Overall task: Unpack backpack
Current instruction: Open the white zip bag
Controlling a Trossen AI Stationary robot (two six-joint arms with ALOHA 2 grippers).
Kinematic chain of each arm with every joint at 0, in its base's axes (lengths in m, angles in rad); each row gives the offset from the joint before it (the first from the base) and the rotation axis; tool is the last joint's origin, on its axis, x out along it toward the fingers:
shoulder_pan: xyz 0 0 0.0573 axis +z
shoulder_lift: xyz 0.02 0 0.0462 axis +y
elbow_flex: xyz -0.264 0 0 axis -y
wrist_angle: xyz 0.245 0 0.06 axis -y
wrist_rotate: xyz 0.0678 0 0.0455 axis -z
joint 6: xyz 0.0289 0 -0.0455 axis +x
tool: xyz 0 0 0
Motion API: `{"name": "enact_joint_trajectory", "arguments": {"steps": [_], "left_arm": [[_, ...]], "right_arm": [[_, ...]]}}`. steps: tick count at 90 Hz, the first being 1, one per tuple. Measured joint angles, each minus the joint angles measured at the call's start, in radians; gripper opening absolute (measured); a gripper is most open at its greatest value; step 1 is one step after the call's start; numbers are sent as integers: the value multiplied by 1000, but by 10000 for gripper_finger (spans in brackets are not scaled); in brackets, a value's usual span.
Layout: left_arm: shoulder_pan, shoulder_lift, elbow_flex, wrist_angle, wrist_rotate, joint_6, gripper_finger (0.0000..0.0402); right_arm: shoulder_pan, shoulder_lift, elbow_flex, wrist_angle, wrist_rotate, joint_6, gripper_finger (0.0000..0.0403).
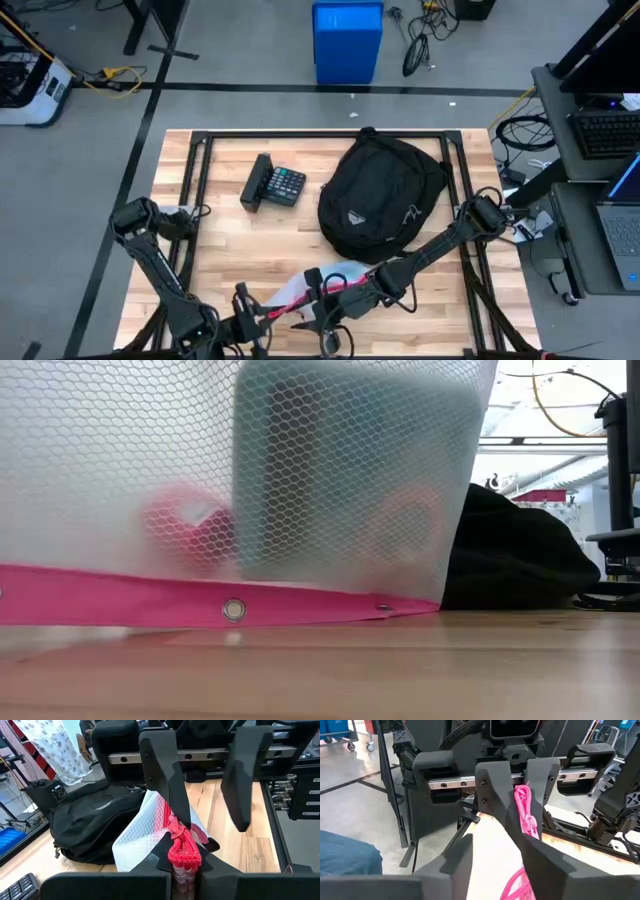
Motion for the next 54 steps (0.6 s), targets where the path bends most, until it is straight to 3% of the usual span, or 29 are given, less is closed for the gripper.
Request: {"name": "enact_joint_trajectory", "arguments": {"steps": [18, 35, 54], "left_arm": [[0, 0, 0, 2, 2, -2, 0], [-6, 0, 1, 1, 46, 3, 0], [-8, 0, 1, -2, 47, 4, 0]], "right_arm": [[10, -23, -2, -18, 28, -21, 174], [5, -39, -2, -60, 181, -15, 172], [-9, -39, -2, -85, 76, 70, 172]]}}
